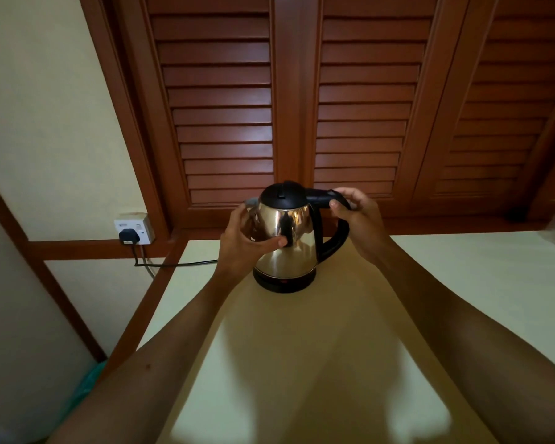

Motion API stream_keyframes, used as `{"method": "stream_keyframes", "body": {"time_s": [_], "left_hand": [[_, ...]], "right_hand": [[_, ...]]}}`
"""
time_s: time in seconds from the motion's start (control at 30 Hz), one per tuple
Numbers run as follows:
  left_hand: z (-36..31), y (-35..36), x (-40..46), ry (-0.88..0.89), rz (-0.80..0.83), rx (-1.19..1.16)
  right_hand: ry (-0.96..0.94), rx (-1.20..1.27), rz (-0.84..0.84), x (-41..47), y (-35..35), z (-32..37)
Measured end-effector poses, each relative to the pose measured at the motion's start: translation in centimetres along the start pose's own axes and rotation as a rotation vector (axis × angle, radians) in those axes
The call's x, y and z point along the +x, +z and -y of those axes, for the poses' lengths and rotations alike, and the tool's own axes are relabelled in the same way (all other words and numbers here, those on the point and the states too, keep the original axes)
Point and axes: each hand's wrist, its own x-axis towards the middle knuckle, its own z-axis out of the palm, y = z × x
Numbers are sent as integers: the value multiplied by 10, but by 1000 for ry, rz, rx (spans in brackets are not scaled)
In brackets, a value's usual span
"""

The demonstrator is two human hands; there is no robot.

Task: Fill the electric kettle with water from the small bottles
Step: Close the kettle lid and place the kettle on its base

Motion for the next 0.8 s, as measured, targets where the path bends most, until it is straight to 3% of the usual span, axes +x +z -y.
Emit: {"method": "stream_keyframes", "body": {"time_s": [0.4,0.8], "left_hand": [[2,2,0,-33,8,9],[-4,7,0,-51,-10,84]], "right_hand": [[-200,-265,69,-1,1,2],[-167,-284,81,4,1,1]]}}
